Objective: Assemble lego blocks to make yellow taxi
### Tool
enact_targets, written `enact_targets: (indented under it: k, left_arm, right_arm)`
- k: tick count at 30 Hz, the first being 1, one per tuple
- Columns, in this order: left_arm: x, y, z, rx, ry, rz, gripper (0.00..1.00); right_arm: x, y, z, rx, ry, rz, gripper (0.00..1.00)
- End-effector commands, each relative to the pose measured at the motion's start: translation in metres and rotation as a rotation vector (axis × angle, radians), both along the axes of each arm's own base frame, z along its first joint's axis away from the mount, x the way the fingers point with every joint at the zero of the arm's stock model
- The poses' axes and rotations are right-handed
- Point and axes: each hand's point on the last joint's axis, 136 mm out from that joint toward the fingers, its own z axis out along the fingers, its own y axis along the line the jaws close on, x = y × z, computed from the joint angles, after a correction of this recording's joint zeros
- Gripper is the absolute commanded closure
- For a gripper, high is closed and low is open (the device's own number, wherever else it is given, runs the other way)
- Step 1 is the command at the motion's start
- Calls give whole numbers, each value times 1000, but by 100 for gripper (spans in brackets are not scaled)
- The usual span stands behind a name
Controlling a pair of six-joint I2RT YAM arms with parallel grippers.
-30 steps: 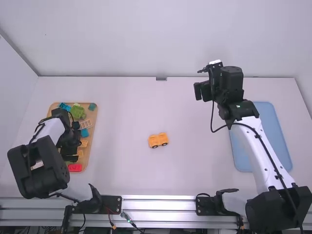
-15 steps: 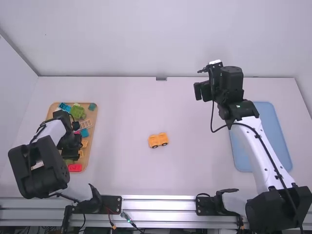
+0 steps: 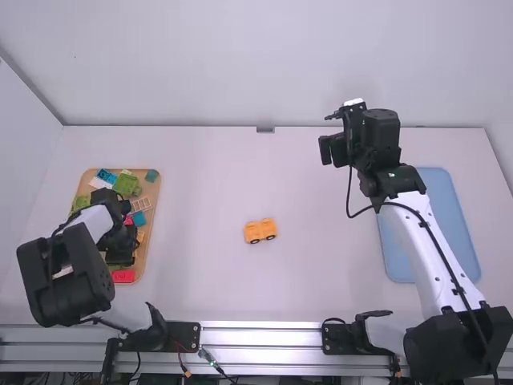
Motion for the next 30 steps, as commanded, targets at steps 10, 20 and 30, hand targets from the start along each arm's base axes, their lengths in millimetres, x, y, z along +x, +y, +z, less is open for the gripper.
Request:
enact_targets:
  k: [10,20,30]
  left_arm:
    - [3,-8,-21,-19,-69,1,43]
    - [3,-10,-23,-22,-75,1,51]
    - [9,-17,-24,-66,-108,-3,43]
  right_arm:
    - [4,1,12,12,-25,-1,1]
    - [4,1,12,13,-25,0,1]
    - [4,1,12,13,-25,0,1]
